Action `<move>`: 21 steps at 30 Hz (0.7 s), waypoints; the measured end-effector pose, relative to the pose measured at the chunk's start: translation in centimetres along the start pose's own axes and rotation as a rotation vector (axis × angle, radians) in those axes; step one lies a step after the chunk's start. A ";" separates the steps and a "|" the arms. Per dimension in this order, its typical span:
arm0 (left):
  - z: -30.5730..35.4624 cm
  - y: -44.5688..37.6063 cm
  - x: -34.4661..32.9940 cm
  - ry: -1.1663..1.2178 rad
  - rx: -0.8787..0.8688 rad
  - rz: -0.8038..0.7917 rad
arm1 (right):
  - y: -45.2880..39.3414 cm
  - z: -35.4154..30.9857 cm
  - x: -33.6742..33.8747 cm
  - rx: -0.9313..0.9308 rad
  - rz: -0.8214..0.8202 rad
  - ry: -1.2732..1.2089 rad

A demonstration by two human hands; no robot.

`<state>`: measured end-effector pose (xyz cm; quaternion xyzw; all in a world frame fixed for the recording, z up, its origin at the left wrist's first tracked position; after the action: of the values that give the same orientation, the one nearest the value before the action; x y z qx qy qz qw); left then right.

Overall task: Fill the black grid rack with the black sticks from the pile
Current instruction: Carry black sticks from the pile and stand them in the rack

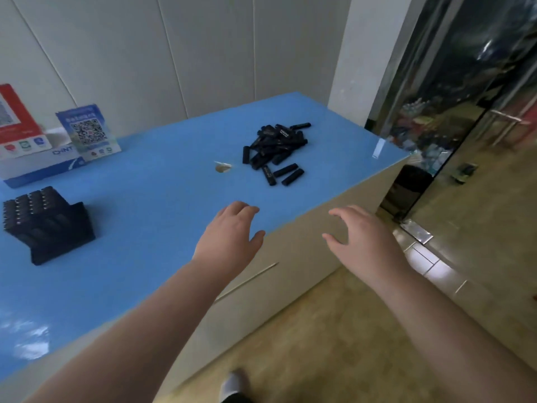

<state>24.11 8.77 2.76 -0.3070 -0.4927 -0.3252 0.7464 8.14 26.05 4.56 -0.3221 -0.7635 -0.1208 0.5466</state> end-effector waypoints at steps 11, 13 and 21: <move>3.5 -10.5 -4.4 0.038 -0.032 -0.053 | -6.7 6.6 -0.2 -0.039 -0.010 0.037; 3.2 -13.0 -5.0 0.043 -0.024 -0.054 | -9.0 7.3 -0.2 -0.027 -0.015 0.046; 1.5 -22.0 -7.1 0.023 -0.017 -0.108 | -17.1 9.3 -0.4 -0.004 -0.004 0.017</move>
<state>3.82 -1.95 -0.34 -0.2825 -0.4972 -0.3725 0.7309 -9.51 17.84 3.54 -0.3206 -0.7594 -0.1262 0.5520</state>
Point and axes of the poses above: each hand's wrist, its own y-axis away from the middle knuckle, its own x-axis out of the back of the hand, z = x × y, the point moved 5 cm from there along -y, towards the middle knuckle
